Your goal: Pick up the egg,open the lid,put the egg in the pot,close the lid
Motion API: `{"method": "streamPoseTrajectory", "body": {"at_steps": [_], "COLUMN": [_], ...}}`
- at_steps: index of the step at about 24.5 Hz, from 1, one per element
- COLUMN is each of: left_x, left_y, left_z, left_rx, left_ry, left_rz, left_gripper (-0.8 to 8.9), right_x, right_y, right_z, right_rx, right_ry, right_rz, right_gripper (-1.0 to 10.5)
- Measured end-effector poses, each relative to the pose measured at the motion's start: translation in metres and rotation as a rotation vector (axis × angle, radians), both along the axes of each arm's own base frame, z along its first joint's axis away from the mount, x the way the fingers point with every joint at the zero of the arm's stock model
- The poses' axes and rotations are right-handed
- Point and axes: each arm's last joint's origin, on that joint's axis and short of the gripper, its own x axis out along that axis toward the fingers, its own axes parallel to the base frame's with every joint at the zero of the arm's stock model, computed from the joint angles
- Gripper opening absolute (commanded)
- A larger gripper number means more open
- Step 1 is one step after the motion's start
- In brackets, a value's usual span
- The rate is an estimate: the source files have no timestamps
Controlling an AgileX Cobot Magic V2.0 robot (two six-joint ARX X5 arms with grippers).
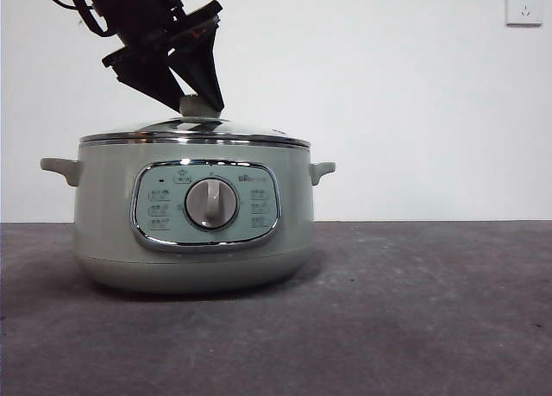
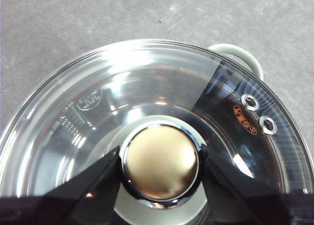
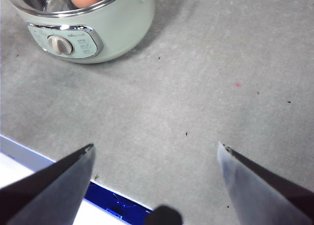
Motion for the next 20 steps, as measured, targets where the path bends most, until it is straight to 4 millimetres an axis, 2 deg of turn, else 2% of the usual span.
{"method": "streamPoseTrajectory", "body": {"at_steps": [3,4,13,20], "left_x": [0.000,0.000,-0.003,-0.021], "left_y": [0.000,0.000,0.001,0.009], "left_z": [0.000,0.000,0.000,0.025], "left_rx": [-0.001,-0.001,0.000,-0.025], "left_ry": [0.001,0.001,0.022,-0.031], "left_rz": [0.002,0.002,0.004,0.005], "left_gripper": [3.84,4.17,4.17,4.17], "right_x": [0.000,0.000,0.000,0.000], "right_y": [0.000,0.000,0.000,0.000], "right_z": [0.000,0.000,0.000,0.000], "right_rx": [0.002,0.003,0.010,0.012], "right_ry": [0.001,0.002,0.005,0.007], "right_rz": [-0.003,-0.003,-0.010,-0.013], "right_gripper": [4.3,4.3,4.3,4.3]}}
